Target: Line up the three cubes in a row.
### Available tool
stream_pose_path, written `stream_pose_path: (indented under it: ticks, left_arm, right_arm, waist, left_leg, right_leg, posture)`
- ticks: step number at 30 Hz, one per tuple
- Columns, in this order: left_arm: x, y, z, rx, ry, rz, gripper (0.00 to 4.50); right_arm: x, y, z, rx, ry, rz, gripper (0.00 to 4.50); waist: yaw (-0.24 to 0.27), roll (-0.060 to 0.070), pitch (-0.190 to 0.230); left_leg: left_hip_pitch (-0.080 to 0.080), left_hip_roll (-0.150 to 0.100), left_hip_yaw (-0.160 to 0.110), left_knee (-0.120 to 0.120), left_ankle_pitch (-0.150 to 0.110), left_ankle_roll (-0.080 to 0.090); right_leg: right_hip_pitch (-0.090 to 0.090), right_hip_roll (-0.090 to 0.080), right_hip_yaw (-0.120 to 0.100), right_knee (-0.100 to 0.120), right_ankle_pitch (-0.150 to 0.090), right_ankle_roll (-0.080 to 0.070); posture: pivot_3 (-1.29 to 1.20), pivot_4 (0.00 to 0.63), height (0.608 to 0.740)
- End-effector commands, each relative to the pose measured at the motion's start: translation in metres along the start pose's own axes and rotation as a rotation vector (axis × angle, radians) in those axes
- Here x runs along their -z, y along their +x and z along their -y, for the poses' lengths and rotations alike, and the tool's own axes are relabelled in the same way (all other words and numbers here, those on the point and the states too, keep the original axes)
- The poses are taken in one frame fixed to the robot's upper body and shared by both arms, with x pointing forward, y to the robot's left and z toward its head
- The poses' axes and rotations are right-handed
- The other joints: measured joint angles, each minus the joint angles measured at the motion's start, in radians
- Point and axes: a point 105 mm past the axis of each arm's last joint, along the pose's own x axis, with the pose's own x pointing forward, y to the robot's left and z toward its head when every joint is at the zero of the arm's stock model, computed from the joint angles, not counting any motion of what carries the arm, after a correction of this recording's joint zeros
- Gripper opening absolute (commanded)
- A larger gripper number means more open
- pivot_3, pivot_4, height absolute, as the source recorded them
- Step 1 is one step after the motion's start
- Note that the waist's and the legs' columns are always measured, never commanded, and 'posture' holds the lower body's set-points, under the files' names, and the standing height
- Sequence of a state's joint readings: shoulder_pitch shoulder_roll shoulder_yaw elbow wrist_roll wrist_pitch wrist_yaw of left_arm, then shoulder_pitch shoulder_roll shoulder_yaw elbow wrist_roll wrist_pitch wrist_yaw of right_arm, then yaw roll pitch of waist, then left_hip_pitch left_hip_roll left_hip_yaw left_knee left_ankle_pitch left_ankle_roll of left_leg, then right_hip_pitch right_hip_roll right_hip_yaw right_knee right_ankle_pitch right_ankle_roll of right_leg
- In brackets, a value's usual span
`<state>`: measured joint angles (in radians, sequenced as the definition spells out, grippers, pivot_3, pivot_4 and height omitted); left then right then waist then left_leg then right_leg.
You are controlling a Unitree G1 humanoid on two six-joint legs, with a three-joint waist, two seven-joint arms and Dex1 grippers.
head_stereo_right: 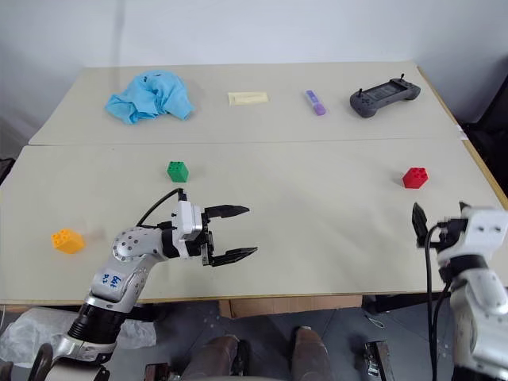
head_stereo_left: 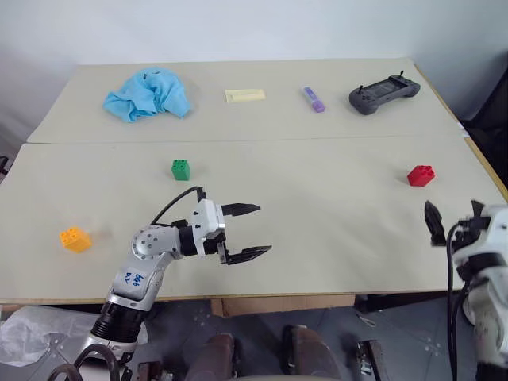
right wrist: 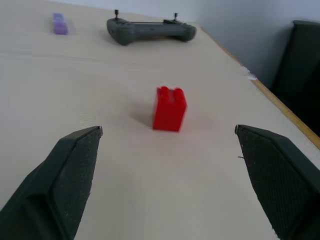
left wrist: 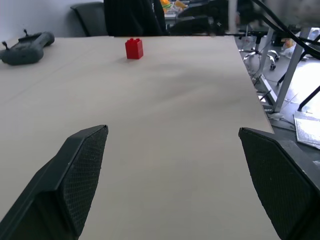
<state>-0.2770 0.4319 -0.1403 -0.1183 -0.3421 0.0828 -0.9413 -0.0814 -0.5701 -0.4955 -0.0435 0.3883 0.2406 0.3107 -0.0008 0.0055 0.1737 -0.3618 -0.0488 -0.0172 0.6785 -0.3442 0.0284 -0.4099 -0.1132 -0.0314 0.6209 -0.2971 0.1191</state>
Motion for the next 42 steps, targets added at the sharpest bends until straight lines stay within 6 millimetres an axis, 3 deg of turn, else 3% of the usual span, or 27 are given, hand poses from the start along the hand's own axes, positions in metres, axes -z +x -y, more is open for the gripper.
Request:
stream_pose_path:
  ticks: [1,7,15,24,25,27,28,31,35,39,42]
  left_arm:
    - [-0.007,0.001,0.005,-0.004,0.033,0.014,4.45]
    - [-0.008,-0.002,0.007,-0.043,0.051,-0.006,4.45]
    - [-0.006,-0.005,0.004,-0.081,0.046,-0.019,4.45]
    - [-0.005,-0.005,0.003,-0.105,0.045,-0.024,4.5]
    - [-0.004,-0.006,0.002,-0.107,0.045,-0.025,4.5]
    - [-0.003,-0.007,0.002,-0.11,0.046,-0.029,4.5]
    - [-0.003,-0.009,0.001,-0.117,0.044,-0.032,4.5]
    - [0.0,-0.016,-0.003,-0.141,0.038,-0.043,4.5]
    - [0.002,-0.026,-0.006,-0.174,0.021,-0.053,4.5]
    - [0.009,-0.037,-0.006,-0.191,0.005,-0.081,4.5]
    - [0.011,-0.039,-0.004,-0.197,0.001,-0.092,4.5]
  right_arm:
    - [-0.005,0.02,0.004,-0.038,0.0,-0.028,4.5]
    - [0.008,0.067,0.007,-0.034,0.01,-0.133,4.5]
    - [0.021,0.086,0.0,-0.069,-0.01,-0.151,4.5]
    - [0.015,0.092,-0.005,-0.101,-0.042,-0.105,1.47]
    - [0.012,0.093,-0.007,-0.115,-0.052,-0.093,1.46]
    - [0.006,0.09,-0.026,-0.257,-0.009,-0.078,1.46]
    - [-0.003,0.085,-0.047,-0.398,-0.006,-0.048,1.46]
    - [-0.023,0.057,-0.103,-0.783,0.014,-0.013,1.46]
    - [-0.04,0.021,-0.153,-1.113,-0.018,-0.023,1.46]
    - [-0.031,-0.002,-0.198,-1.384,-0.121,-0.121,1.46]
    - [-0.013,-0.001,-0.216,-1.46,-0.203,-0.159,1.46]
  waist:
    - [0.003,0.0,0.0]
    - [-0.001,0.0,0.0]
    - [0.001,0.0,0.0]
    - [-0.002,0.0,0.0]
    - [-0.002,0.0,0.0]
    - [-0.002,0.0,0.0]
    - [-0.002,0.0,0.0]
    - [-0.003,0.0,0.0]
    - [0.0,0.0,0.0]
    - [0.0,0.0,0.0]
    - [0.002,0.0,0.0]
  left_leg:
    - [0.0,0.0,-0.001,0.0,0.0,0.0]
    - [-0.005,0.0,-0.001,0.002,0.0,0.001]
    - [-0.008,0.0,-0.002,0.003,0.0,0.0]
    - [-0.008,0.0,-0.002,0.003,0.0,0.0]
    - [-0.008,0.0,-0.002,0.003,0.0,0.0]
    - [-0.008,0.0,-0.002,0.003,0.0,0.0]
    - [-0.008,0.0,-0.002,0.003,0.0,0.0]
    - [-0.008,0.001,-0.003,0.003,0.0,0.0]
    - [-0.008,0.001,-0.003,0.003,0.0,0.0]
    - [-0.008,0.001,-0.004,0.003,-0.001,0.0]
    - [-0.008,0.001,-0.005,0.003,-0.001,-0.001]
  right_leg:
    - [0.0,0.0,-0.001,0.0,0.0,0.0]
    - [-0.002,-0.001,-0.003,-0.001,0.001,0.001]
    - [-0.002,-0.001,-0.005,-0.001,0.001,0.002]
    - [-0.002,0.0,-0.005,-0.001,0.001,0.002]
    - [-0.002,0.0,-0.005,-0.001,0.001,0.002]
    - [-0.002,0.0,-0.005,-0.001,0.001,0.002]
    - [-0.002,0.0,-0.005,-0.001,0.001,0.002]
    - [-0.002,0.001,-0.006,-0.001,0.001,0.002]
    - [-0.002,0.0,-0.006,-0.001,0.001,0.002]
    - [-0.002,0.0,-0.006,-0.005,0.001,0.002]
    - [-0.002,-0.001,-0.006,-0.006,0.001,0.002]
  posture:
    - [0.0,0.15,0.74]
    - [0.0,0.15,0.74]
    - [0.0,0.15,0.74]
    - [0.0,0.15,0.74]
    - [0.0,0.15,0.74]
    - [0.0,0.15,0.74]
    - [0.0,0.15,0.74]
    - [0.0,0.15,0.74]
    - [0.0,0.15,0.74]
    - [0.0,0.15,0.74]
    - [0.0,0.15,0.74]
